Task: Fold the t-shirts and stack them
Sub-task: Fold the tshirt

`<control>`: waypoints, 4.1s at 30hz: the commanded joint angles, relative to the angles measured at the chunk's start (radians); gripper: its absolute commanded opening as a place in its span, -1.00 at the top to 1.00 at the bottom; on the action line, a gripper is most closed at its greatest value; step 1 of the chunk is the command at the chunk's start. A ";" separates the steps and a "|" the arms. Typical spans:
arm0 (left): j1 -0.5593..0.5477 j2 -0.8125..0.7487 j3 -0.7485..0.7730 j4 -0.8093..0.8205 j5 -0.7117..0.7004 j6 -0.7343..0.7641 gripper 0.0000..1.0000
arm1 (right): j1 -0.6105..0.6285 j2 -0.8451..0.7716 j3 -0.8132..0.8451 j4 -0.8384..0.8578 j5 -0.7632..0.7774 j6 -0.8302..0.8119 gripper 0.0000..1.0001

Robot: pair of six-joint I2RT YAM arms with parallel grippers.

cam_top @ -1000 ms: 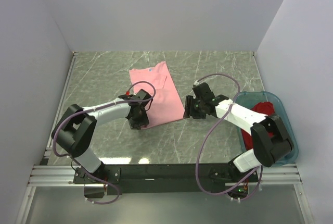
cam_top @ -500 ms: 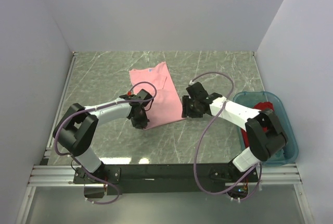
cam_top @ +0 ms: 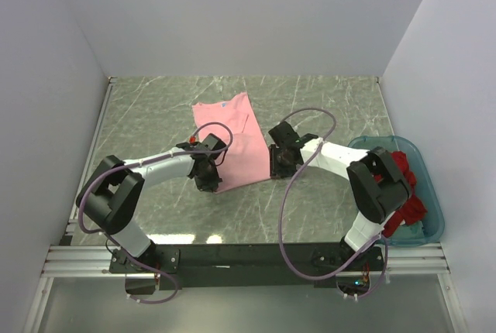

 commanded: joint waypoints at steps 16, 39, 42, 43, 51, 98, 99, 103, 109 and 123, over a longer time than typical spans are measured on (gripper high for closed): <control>-0.007 -0.007 -0.055 -0.046 0.052 0.040 0.99 | 0.019 0.021 0.096 -0.079 0.065 0.018 0.16; -0.007 -0.020 -0.064 -0.057 0.063 0.043 0.99 | 0.050 0.190 0.131 -0.213 0.110 0.060 0.39; -0.007 -0.021 -0.067 -0.060 0.064 0.045 0.99 | 0.050 0.190 0.122 -0.227 0.108 0.055 0.59; -0.007 -0.023 -0.067 -0.066 0.063 0.045 0.99 | 0.050 0.189 0.120 -0.224 0.108 0.052 0.74; -0.035 -0.172 -0.115 -0.199 0.099 0.057 0.99 | 0.064 0.009 0.028 -0.331 0.079 0.012 1.00; 0.142 -0.374 0.175 -0.407 0.216 0.198 0.99 | 0.075 0.034 0.741 -0.810 -0.017 -0.150 1.00; 0.157 -0.354 0.181 -0.399 0.207 0.203 0.99 | 0.072 0.049 0.757 -0.803 -0.016 -0.153 1.00; 0.200 -0.296 0.210 -0.354 0.187 0.238 0.99 | 0.044 0.130 0.829 -0.779 -0.016 -0.164 1.00; 0.255 -0.192 0.219 -0.261 0.170 0.275 0.99 | -0.010 0.190 0.827 -0.696 -0.017 -0.169 1.00; 0.315 -0.026 0.196 -0.127 0.133 0.277 0.99 | -0.051 0.310 0.749 -0.480 -0.036 -0.177 1.00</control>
